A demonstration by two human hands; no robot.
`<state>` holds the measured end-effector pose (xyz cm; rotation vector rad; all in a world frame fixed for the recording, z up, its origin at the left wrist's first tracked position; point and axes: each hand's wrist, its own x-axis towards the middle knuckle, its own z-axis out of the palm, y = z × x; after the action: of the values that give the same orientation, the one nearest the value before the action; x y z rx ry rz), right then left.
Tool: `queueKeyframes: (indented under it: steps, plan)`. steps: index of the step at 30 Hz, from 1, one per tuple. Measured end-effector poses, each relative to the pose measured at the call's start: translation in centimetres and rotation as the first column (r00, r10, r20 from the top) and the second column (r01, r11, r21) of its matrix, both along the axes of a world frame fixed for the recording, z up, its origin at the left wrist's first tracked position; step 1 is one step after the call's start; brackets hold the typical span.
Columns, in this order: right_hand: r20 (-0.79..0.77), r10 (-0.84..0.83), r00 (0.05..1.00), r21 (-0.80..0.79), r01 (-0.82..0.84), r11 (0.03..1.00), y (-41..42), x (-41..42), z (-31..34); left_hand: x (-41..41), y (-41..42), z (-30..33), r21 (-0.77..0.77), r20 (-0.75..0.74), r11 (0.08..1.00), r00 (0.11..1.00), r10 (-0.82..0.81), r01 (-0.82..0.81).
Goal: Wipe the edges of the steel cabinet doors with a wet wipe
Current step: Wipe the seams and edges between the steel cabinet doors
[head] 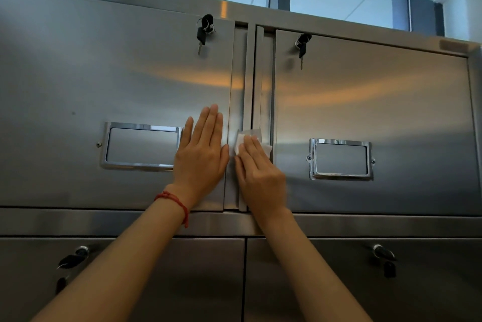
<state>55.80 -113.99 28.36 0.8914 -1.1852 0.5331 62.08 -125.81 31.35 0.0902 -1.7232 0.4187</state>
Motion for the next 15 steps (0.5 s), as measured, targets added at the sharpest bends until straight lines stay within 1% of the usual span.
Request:
queueKeyframes:
  steps: [8,13,15]
  plan:
    - [0.072,-0.037,0.997,0.085,0.031,0.996,0.7,0.4,-2.3,1.0,0.6,-1.6,0.016,0.063,1.0,0.998,-0.022,0.022]
    - [0.072,-0.054,0.996,0.111,0.046,0.993,1.6,1.3,-3.2,2.2,1.5,-3.0,0.079,0.121,0.996,0.991,-0.048,0.039]
    - [0.063,-0.052,0.997,0.128,0.043,0.991,1.9,1.7,-3.9,2.6,1.7,-3.8,0.079,0.131,0.996,0.99,-0.049,0.039]
